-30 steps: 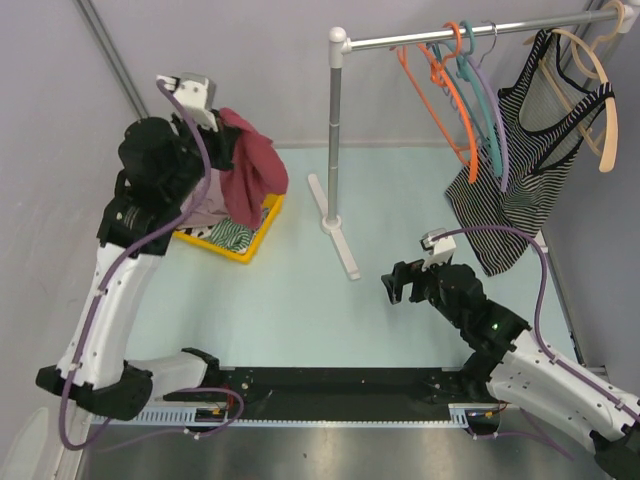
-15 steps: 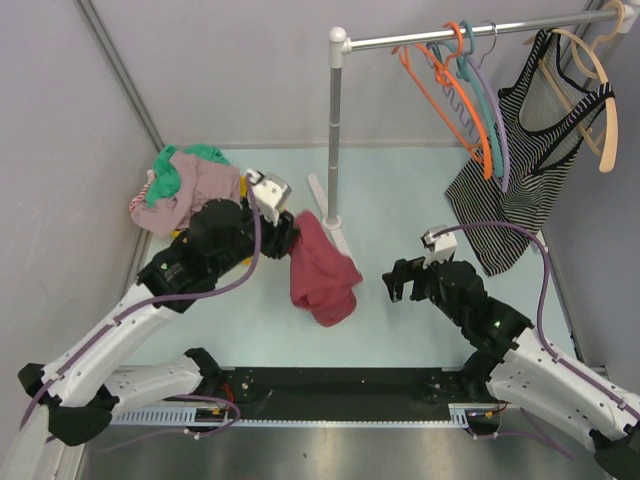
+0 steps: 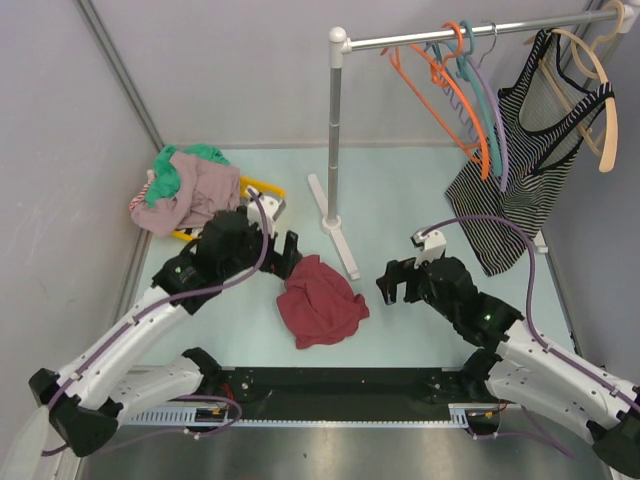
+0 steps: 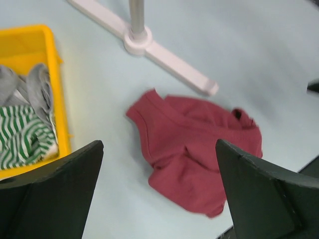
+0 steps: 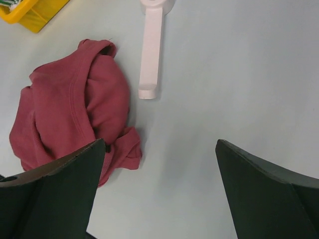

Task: Place the tank top on the hanger

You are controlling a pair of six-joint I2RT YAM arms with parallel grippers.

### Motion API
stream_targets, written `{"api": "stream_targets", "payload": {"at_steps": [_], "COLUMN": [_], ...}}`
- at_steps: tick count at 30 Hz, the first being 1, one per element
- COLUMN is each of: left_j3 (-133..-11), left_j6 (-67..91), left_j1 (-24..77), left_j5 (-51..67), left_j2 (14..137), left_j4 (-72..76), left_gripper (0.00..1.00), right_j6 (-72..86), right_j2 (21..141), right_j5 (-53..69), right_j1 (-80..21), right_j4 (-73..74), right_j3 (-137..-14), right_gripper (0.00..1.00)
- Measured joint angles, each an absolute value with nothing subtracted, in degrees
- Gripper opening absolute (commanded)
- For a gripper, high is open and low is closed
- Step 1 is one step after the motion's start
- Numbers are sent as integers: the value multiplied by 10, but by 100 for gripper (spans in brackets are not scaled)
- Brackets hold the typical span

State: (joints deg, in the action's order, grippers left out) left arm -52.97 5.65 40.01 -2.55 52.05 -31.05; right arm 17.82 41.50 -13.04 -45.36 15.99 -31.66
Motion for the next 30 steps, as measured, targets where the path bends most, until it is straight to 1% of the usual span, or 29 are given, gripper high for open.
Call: {"api": "stream_targets", "payload": {"at_steps": [5, 9, 12, 14, 19, 22, 25, 27, 30], "left_j3": [-595, -594, -573, -557, -544, -543, -543, -543, -543], "left_j6": [61, 60, 62, 69, 76, 75, 75, 75, 76], "left_j1": [317, 281, 256, 235, 222, 222, 222, 222, 222], "left_j5": [14, 20, 23, 23, 24, 29, 38, 43, 51], "left_j2": [597, 611, 597, 587, 580, 566, 552, 548, 547], "left_j4": [-267, -248, -224, -220, -220, -220, -219, -219, -219], "left_gripper": [99, 99, 99, 100, 99, 100, 100, 99, 99], "right_j6": [179, 167, 150, 139, 93, 49, 6, -17, -33], "right_j2": [421, 434, 457, 477, 549, 612, 651, 662, 689], "right_j5": [-122, -133, -150, -158, -182, -204, -216, -214, -183], "right_j1": [-489, -548, -599, -613, -616, -616, -611, -595, -519], "right_j4": [163, 187, 206, 214, 228, 233, 228, 229, 248], "right_j3": [-343, -403, -473, -520, -646, -755, -841, -882, -969], "right_gripper": [98, 98, 99, 99, 100, 100, 100, 100, 100]}}
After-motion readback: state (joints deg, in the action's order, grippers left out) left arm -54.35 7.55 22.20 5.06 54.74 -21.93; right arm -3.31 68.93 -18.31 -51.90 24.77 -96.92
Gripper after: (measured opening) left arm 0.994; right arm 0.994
